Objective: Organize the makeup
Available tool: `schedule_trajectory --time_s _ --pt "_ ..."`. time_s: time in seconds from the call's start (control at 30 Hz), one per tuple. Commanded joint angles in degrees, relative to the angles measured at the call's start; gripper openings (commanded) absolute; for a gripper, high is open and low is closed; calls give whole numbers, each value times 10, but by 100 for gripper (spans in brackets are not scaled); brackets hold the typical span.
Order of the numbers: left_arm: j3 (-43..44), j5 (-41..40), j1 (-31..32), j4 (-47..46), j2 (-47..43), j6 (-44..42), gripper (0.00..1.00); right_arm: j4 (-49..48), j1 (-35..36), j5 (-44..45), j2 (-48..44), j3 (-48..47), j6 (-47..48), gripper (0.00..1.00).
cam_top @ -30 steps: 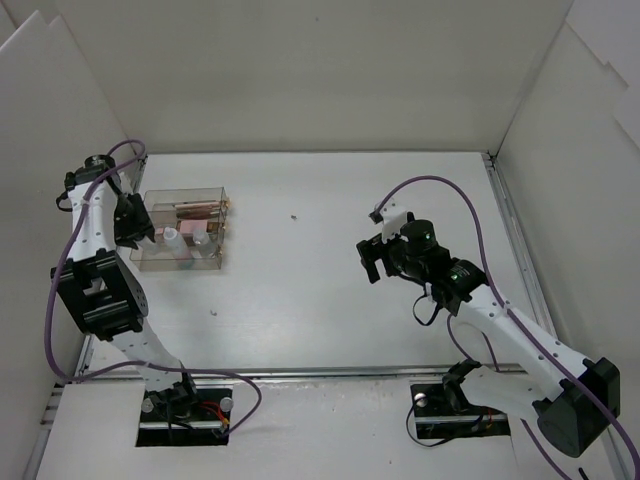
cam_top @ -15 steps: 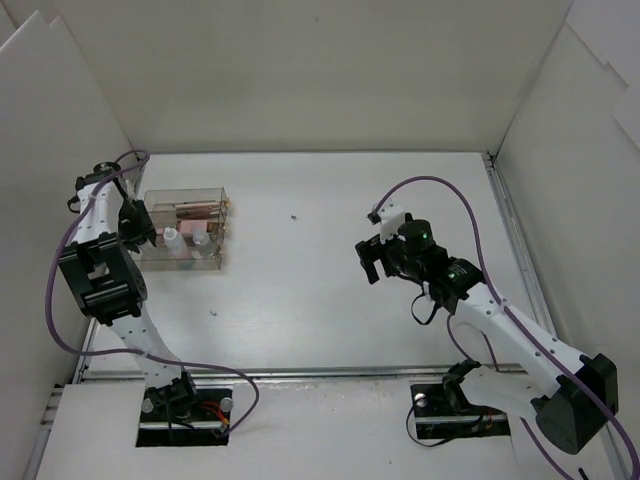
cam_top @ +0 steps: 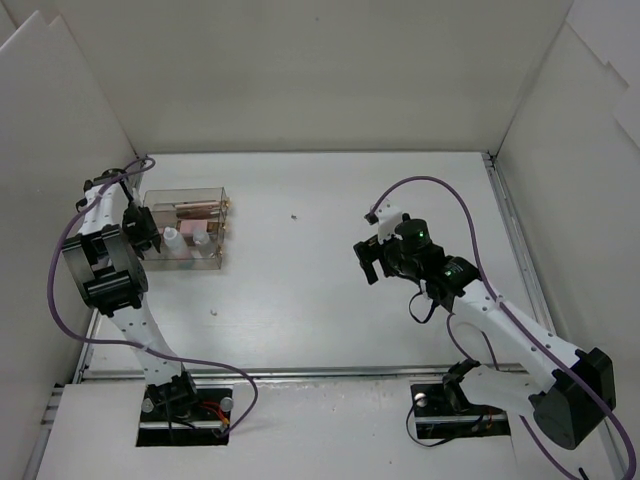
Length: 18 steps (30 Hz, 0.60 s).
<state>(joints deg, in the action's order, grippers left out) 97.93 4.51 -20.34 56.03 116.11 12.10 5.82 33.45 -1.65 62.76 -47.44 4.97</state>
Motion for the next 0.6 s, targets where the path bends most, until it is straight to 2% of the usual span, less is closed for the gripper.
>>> schedule_trajectory --time_s 0.0,0.2,0.57 --pt "34 -13 5 6 -18 -8 37 -24 2 14 3 -8 7 87" --pt "36 -5 5 3 -31 -7 50 -24 2 31 -4 -8 8 87" --pt "60 3 0 36 -84 13 60 -16 3 28 -27 -13 11 87"
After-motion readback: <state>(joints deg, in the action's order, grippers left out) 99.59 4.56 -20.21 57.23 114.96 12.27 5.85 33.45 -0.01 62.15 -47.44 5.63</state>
